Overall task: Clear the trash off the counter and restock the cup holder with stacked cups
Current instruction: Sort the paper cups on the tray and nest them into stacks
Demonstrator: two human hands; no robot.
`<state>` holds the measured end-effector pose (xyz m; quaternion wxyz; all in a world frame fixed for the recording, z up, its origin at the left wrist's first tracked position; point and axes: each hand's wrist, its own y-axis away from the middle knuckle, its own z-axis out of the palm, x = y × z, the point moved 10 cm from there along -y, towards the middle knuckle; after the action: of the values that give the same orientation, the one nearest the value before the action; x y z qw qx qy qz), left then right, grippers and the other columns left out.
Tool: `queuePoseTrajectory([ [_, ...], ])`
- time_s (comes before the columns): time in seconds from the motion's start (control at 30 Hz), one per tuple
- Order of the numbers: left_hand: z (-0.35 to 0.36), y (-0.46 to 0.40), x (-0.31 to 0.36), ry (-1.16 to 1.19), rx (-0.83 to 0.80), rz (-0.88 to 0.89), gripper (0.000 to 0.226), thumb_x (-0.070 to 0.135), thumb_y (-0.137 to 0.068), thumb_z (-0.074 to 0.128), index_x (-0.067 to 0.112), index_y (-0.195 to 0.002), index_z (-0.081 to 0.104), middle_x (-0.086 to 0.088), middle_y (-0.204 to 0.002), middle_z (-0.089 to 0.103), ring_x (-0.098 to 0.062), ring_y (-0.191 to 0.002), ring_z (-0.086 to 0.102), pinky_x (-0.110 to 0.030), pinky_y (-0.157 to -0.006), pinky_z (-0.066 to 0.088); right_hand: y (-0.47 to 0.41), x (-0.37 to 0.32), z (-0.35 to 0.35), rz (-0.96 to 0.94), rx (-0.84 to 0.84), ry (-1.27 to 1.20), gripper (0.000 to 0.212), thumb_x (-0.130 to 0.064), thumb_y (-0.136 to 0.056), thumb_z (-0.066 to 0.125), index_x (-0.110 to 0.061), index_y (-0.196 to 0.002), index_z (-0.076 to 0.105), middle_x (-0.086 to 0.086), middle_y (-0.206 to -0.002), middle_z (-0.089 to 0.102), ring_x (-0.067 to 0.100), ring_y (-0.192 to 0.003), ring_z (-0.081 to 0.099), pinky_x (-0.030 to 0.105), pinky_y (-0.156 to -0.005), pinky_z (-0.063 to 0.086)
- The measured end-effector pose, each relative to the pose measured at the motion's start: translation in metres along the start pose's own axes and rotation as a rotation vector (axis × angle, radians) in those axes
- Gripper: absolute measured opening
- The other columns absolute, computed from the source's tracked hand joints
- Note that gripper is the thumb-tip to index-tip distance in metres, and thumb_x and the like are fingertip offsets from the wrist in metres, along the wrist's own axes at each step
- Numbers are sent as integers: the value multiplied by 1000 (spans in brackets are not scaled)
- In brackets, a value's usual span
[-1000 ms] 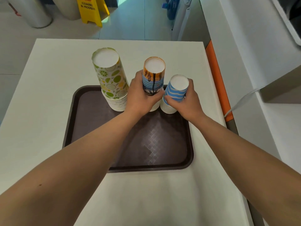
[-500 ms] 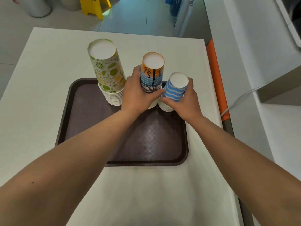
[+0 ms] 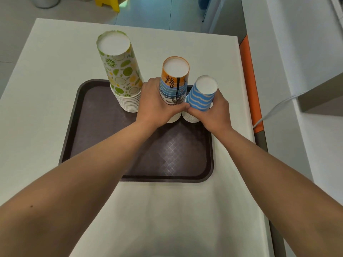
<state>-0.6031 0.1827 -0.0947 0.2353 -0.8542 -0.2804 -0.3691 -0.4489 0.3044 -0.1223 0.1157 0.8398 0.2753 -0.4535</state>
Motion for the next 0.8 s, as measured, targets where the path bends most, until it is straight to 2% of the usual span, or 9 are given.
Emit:
queuePoseTrajectory([
  [0.2, -4, 3, 3, -2, 40, -18, 71, 57, -56, 89, 10, -103, 65, -7, -98, 66, -23, -97, 60, -33, -85, 45, -2, 4, 0, 5, 17, 2, 82, -61, -61, 79, -19, -125, 52, 3, -120, 63, 17, -111, 59, 38, -92, 54],
  [0.3, -4, 1, 2, -19, 41, -33, 74, 61, -55, 88, 11, -104, 65, -5, -98, 67, -22, -97, 60, -34, -84, 47, -3, 2, 0, 0, 17, 8, 81, -62, -61, 79, -18, -124, 53, 2, -119, 63, 17, -110, 60, 39, -91, 55],
  [0.43, -4, -6, -2, -27, 29, -63, 80, 73, -52, 80, 17, -107, 67, 1, -101, 71, -17, -99, 65, -39, -86, 54, -11, -4, -3, 5, -14, 20, 80, -60, -61, 82, -19, -124, 54, 0, -118, 65, 14, -107, 63, 33, -88, 56],
  [0.53, -7, -9, 5, 1, 14, -71, 75, 72, -54, 80, 21, -107, 70, 5, -102, 74, -12, -98, 68, -38, -85, 57, -15, -6, -5, 22, -63, 20, 76, -57, -61, 84, -20, -122, 56, -2, -115, 67, 10, -102, 65, 25, -84, 55],
  [0.67, -1, -14, 5, -10, -83, -141, 72, 70, -54, 80, 26, -110, 71, 9, -102, 75, -6, -94, 69, -28, -82, 57, -17, 1, -10, 112, -139, 32, 70, -57, -62, 83, -20, -116, 61, -6, -108, 68, 7, -94, 64, 18, -74, 50],
  [0.8, 13, -16, -3, -47, -242, -265, 58, 66, -51, 82, 28, -95, 75, 10, -88, 76, -5, -82, 70, -29, -76, 60, -12, 6, -8, 179, -271, 58, 46, -52, -65, 83, -29, -98, 62, -6, -100, 68, 10, -91, 65, 27, -78, 54],
])
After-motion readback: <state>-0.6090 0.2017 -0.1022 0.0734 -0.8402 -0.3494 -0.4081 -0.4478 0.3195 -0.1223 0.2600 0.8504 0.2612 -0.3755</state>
